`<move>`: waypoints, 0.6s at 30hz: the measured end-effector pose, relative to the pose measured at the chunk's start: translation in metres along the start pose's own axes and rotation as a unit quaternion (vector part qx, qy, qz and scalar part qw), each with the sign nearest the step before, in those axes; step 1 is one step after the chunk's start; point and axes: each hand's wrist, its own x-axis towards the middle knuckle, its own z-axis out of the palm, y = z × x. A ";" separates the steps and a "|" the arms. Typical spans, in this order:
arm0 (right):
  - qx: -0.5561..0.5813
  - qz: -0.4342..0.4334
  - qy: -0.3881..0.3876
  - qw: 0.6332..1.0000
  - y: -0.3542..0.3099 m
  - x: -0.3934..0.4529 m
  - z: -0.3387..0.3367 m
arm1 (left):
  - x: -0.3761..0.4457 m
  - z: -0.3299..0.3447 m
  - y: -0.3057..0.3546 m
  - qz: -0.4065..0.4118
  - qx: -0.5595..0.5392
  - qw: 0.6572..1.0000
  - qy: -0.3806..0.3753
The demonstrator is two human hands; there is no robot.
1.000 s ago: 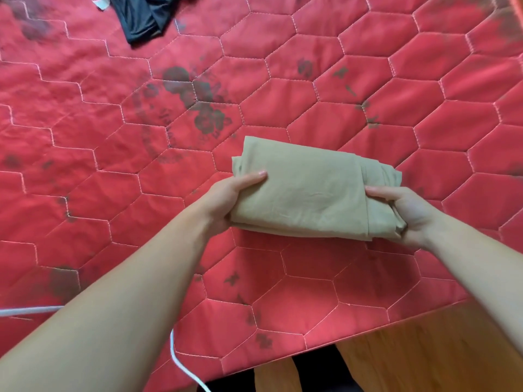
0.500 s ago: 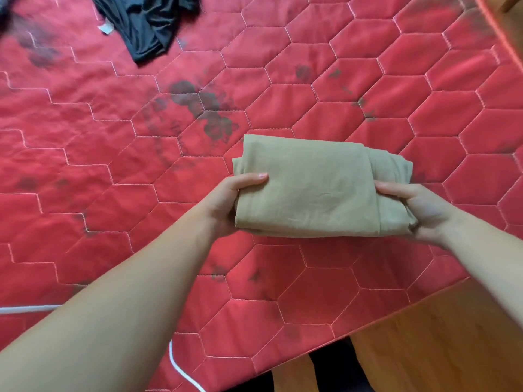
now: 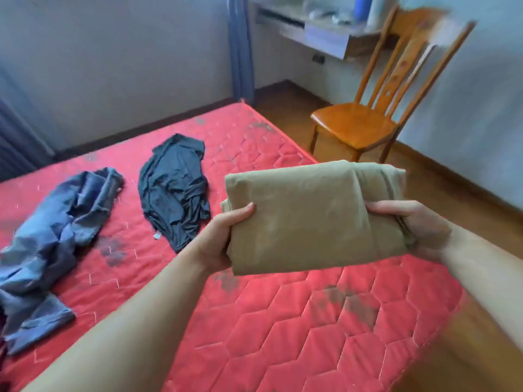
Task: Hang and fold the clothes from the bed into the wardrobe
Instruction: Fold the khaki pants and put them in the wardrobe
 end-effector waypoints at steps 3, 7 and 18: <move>-0.008 -0.078 0.030 0.997 -0.081 -0.068 0.000 | -0.018 0.061 0.059 0.058 -0.013 0.998 -0.038; -0.010 -0.138 0.091 0.986 -0.144 -0.174 -0.008 | -0.049 0.146 0.106 0.111 -0.025 0.989 -0.093; 0.069 -0.231 0.363 0.900 -0.109 -0.538 -0.058 | -0.217 0.397 0.061 -0.003 0.120 0.928 -0.352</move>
